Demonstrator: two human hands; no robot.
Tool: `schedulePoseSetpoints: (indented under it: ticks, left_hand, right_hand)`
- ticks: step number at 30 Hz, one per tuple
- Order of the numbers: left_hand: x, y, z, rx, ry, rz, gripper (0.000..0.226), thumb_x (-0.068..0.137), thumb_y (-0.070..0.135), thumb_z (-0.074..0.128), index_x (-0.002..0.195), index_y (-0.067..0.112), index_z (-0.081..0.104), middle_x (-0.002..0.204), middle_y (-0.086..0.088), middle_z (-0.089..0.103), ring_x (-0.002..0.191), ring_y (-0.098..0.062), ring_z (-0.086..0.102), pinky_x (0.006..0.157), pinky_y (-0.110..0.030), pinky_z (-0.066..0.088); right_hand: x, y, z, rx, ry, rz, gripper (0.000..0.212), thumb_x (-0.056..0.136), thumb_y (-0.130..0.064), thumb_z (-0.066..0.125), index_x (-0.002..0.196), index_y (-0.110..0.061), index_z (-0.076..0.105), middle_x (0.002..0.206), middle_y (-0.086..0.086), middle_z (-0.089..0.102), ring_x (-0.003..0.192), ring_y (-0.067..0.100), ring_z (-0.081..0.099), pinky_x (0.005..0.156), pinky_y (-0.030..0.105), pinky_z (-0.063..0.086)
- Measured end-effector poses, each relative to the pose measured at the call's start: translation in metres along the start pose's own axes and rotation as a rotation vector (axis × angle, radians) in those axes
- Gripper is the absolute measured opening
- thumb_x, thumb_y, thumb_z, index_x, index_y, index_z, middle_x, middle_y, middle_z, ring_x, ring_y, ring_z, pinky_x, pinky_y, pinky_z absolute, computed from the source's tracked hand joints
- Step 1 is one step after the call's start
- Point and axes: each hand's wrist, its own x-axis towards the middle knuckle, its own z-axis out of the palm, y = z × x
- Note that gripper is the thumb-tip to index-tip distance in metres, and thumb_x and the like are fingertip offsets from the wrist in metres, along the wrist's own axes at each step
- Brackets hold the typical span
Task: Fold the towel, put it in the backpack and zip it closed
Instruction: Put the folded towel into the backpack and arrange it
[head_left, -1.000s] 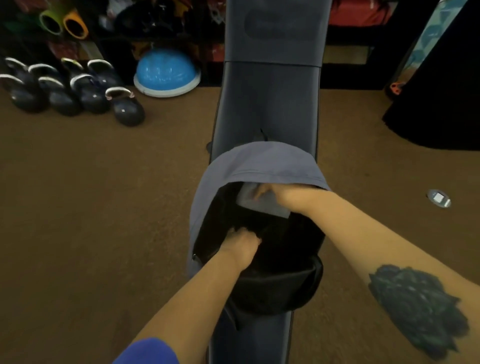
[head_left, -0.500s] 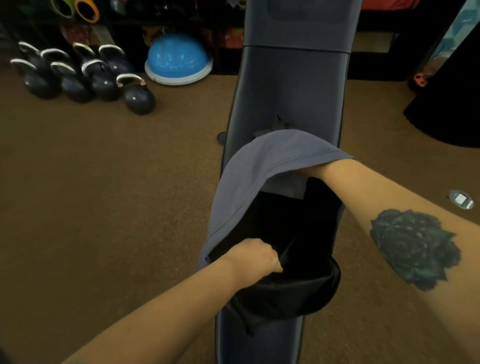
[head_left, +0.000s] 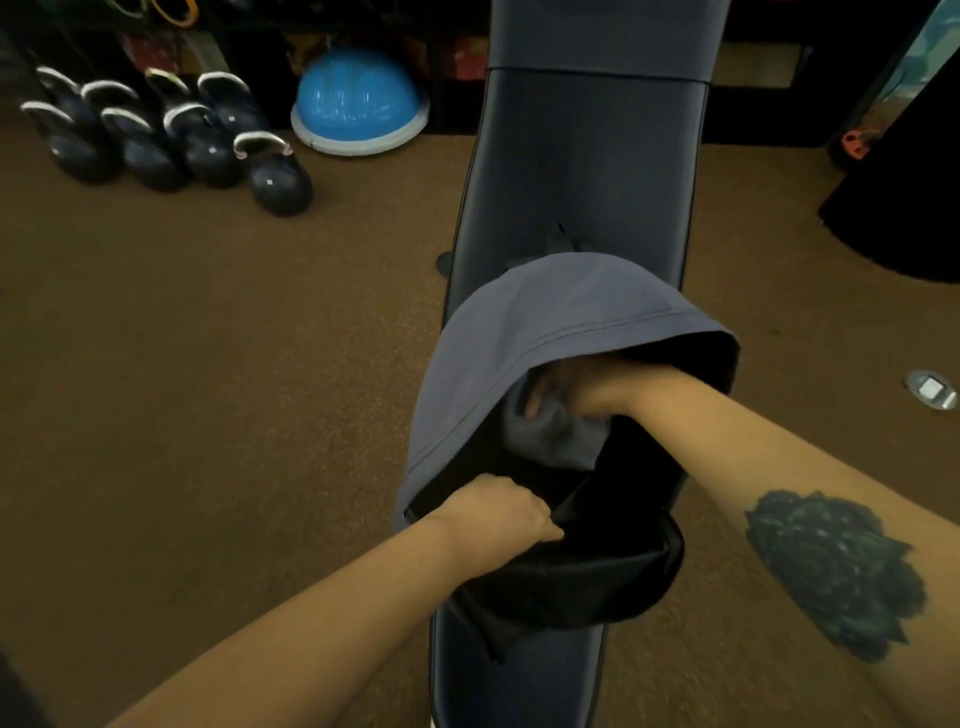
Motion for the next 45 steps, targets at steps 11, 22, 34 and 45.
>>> schedulePoseSetpoints:
  ticks: [11, 22, 34, 45]
  left_hand:
    - [0.007, 0.005, 0.018, -0.042, 0.05, -0.076, 0.055, 0.095, 0.011, 0.045, 0.144, 0.03, 0.03, 0.136, -0.009, 0.049, 0.115, -0.032, 0.055, 0.087, -0.044, 0.051]
    - [0.012, 0.008, 0.025, -0.059, 0.214, -0.081, 0.05, 0.096, 0.011, 0.046, 0.141, 0.033, 0.037, 0.127, -0.006, 0.058, 0.106, -0.03, 0.061, 0.075, -0.043, 0.055]
    - [0.007, -0.002, -0.011, -0.291, 0.2, -0.217, 0.053, 0.086, 0.008, 0.054, 0.131, 0.03, 0.038, 0.112, -0.004, 0.062, 0.094, -0.026, 0.063, 0.068, -0.036, 0.046]
    - [0.009, -0.035, -0.014, -0.43, 0.138, -0.628, 0.054, 0.088, 0.043, 0.055, 0.134, 0.022, 0.035, 0.128, -0.007, 0.052, 0.12, -0.028, 0.048, 0.098, -0.039, 0.036]
  right_hand:
    - [0.035, -0.007, 0.063, -0.202, 0.049, -0.012, 0.035, 0.098, -0.024, 0.044, 0.129, -0.013, 0.054, 0.135, 0.014, 0.051, 0.117, 0.03, 0.053, 0.088, 0.028, 0.043]
    - [0.063, 0.014, 0.088, -0.418, -0.052, -0.005, 0.043, 0.101, -0.029, 0.03, 0.142, -0.018, 0.039, 0.142, 0.011, 0.043, 0.121, 0.029, 0.048, 0.101, 0.04, 0.041]
    - [-0.053, 0.013, 0.043, -0.446, 0.188, 0.052, 0.033, 0.088, -0.015, 0.049, 0.119, -0.016, 0.061, 0.115, 0.01, 0.064, 0.105, 0.029, 0.062, 0.08, 0.036, 0.051]
    - [-0.036, 0.032, 0.055, -0.341, 0.287, 0.196, 0.033, 0.094, 0.001, 0.036, 0.115, -0.003, 0.061, 0.119, 0.017, 0.063, 0.111, 0.035, 0.06, 0.086, 0.04, 0.048]
